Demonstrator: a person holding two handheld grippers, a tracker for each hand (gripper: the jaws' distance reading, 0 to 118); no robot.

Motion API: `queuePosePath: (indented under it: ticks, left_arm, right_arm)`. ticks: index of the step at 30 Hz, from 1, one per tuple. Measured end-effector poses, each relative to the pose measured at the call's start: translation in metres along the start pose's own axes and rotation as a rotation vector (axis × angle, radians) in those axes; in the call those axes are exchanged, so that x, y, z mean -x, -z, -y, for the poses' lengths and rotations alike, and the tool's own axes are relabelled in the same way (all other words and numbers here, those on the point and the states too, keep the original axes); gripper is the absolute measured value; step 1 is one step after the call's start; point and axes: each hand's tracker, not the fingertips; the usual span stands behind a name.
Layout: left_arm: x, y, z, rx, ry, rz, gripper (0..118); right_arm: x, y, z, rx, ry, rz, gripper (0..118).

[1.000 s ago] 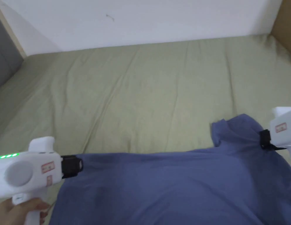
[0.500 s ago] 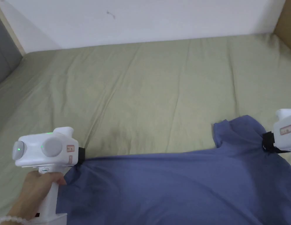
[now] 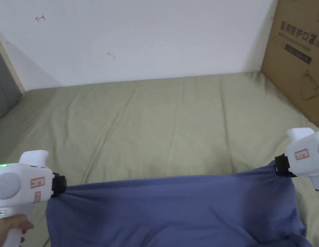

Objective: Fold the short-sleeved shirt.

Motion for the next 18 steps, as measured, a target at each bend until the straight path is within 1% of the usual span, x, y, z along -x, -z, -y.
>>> queuePosePath:
  ticks: [2, 3, 4, 6, 7, 10, 11, 12, 13, 14, 15, 16, 18]
  left_arm:
    - [0.007, -0.018, 0.026, -0.005, 0.031, -0.015, 1]
    - [-0.009, -0.031, 0.037, 0.002, 0.029, -0.016, 1]
    - [-0.007, -0.036, 0.053, 0.01, 0.027, -0.015, 1]
    - [-0.004, -0.037, 0.085, 0.053, 0.028, -0.011, 1]
    - [-0.023, -0.052, 0.105, 0.063, 0.048, -0.025, 1]
    - [-0.03, -0.043, 0.15, 0.143, 0.043, -0.016, 1]
    - [-0.032, -0.043, 0.158, 0.145, 0.026, -0.012, 4]
    - [-0.034, -0.04, 0.167, 0.163, 0.019, -0.019, 15]
    - [-0.036, -0.039, 0.174, 0.183, 0.005, -0.031, 47]
    - [-0.039, -0.042, 0.18, 0.172, -0.024, -0.025, 77]
    - [-0.03, -0.043, 0.178, 0.178, -0.035, -0.018, 102]
    - [-0.032, -0.047, 0.179, 0.184, -0.033, -0.036, 113]
    - [-0.034, -0.057, 0.181, 0.176, -0.033, -0.044, 110]
  right_arm:
    - [-0.003, -0.022, 0.032, -0.001, 0.007, -0.019, 3]
    - [-0.005, -0.029, 0.048, 0.014, 0.013, -0.03, 3]
    - [-0.006, -0.034, 0.064, 0.03, 0.009, -0.036, 3]
    - [-0.008, -0.041, 0.1, 0.059, -0.004, -0.023, 3]
    - [-0.009, -0.041, 0.117, 0.079, -0.004, -0.017, 3]
    - [-0.012, -0.028, 0.165, 0.15, 0.008, -0.001, 3]
    - [-0.012, -0.02, 0.175, 0.168, 0.007, 0.007, 9]
    - [-0.011, -0.016, 0.183, 0.163, 0.012, 0.01, 27]
    - [-0.011, -0.015, 0.189, 0.165, 0.023, 0.014, 62]
    - [-0.009, -0.015, 0.192, 0.16, 0.037, 0.025, 78]
    - [-0.007, -0.018, 0.193, 0.152, 0.045, 0.048, 79]
    - [-0.005, -0.021, 0.192, 0.143, 0.041, 0.082, 79]
    - [-0.003, -0.035, 0.186, 0.103, 0.033, 0.113, 79]
